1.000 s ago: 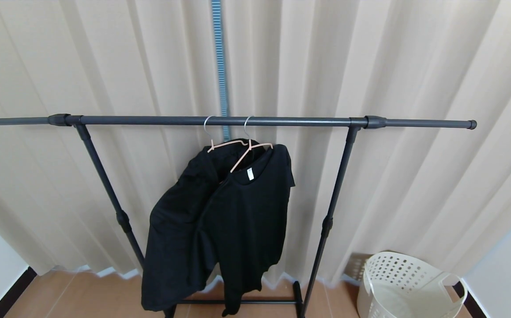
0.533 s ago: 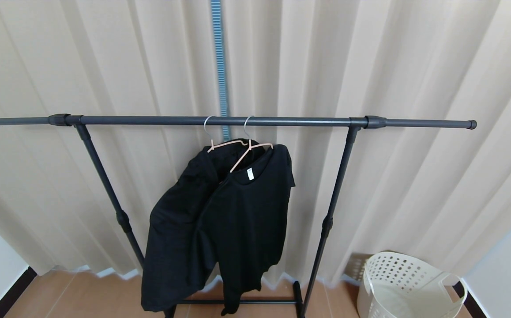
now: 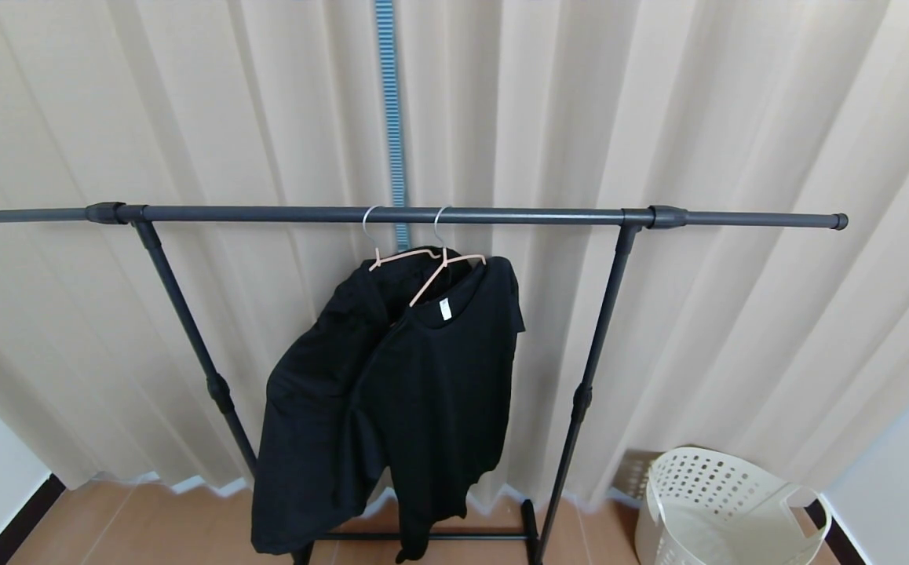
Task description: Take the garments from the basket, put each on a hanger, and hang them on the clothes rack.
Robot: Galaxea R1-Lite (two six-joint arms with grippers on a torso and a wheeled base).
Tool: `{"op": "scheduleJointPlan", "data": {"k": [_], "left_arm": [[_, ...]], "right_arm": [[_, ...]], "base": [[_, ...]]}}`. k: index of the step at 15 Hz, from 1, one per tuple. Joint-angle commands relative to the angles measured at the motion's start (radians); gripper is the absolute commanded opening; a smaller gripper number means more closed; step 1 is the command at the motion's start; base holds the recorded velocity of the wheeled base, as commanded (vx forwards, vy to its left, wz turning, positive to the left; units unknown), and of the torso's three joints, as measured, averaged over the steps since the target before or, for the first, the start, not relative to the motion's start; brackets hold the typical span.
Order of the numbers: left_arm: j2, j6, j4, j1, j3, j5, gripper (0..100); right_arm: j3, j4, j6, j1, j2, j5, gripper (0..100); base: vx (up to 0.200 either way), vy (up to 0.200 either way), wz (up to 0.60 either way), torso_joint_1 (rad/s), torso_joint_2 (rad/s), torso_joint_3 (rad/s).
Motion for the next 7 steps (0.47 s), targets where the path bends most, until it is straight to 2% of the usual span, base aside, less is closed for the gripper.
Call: {"op": "scheduleJointPlan", "data": {"k": [1,7], "left_arm": [[0.001,0.002,0.000,0.000,0.000,0.000,100],[0.001,0.002,0.000,0.000,0.000,0.000,100]], "right_arm": [[0.000,-0.001,0.000,0.001,0.001,0.000,100],[0.000,-0.001,-0.002,0.001,0.001,0.000,100]], "base": [[0.000,0.000,0.00,0.000,0.00,0.000],[0.000,0.000,0.00,0.000,0.00,0.000]]}}
